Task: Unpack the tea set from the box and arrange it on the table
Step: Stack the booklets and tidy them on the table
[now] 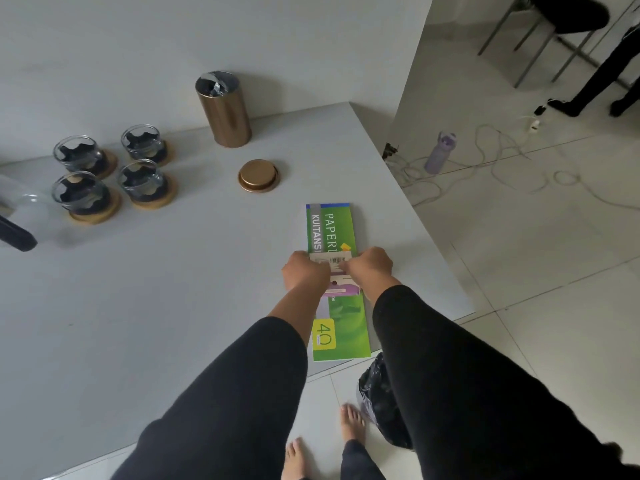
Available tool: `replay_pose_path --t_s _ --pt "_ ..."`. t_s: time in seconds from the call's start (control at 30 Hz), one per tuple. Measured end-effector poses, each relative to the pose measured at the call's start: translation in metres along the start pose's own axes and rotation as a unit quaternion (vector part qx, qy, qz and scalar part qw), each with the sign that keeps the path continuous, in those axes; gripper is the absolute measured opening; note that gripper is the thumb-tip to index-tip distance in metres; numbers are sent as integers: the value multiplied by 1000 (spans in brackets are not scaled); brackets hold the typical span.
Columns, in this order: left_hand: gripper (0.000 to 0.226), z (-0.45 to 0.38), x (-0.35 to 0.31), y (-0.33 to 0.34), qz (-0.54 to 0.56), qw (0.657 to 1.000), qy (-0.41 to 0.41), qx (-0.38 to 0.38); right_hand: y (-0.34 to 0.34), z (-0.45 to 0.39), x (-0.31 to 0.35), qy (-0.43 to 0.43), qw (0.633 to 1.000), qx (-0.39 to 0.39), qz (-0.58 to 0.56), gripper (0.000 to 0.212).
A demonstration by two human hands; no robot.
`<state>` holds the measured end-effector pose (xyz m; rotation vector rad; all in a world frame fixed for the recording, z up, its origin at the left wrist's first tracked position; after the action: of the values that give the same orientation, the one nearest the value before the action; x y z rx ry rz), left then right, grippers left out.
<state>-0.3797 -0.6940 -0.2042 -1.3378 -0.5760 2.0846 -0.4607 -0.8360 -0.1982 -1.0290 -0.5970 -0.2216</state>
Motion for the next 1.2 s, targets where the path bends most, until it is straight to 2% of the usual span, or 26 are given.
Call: replay_pose_path --t_s 0.2,0.33,0.5,0.7,0.8,0.87,1.0,1.2 --pt "28 -18 -6 -9 99 995 -19 -11 6 -10 28 -10 999 -1 -35 27" --pt "33 -40 -27 -12 134 991 -23 -14 7 -26 59 -25 999 -23 -41 39" --pt "33 -84 -80 -16 117 992 8 -54 14 -72 107 -48 997 -17 -51 40" --pt "32 -144 -125 -11 109 990 -27 -90 23 -133 178 -80 996 -1 -43 36" --pt "28 -172 -141 -8 84 991 -28 -99 34 -158 203 -85 996 7 -40 41" --pt "26 -188 -150 -4 71 992 -26 -102 41 -172 215 -90 995 11 -34 43" --pt "27 -211 -161 2 26 994 -20 -106 55 -192 229 -91 996 13 -12 30" --pt "25 -228 -169 4 -9 993 -5 -121 69 -204 241 -107 994 11 1 30"
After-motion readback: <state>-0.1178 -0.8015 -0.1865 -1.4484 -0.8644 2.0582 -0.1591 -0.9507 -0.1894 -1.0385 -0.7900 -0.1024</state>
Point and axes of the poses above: each hand's wrist, its own z-axis away from the middle knuckle, its own y-axis out of the palm, x = y × z, the point moved 8 cm from there along -z, towards the middle knuckle, and after that the axes turned 12 degrees about -x, right-handed, at the moved point
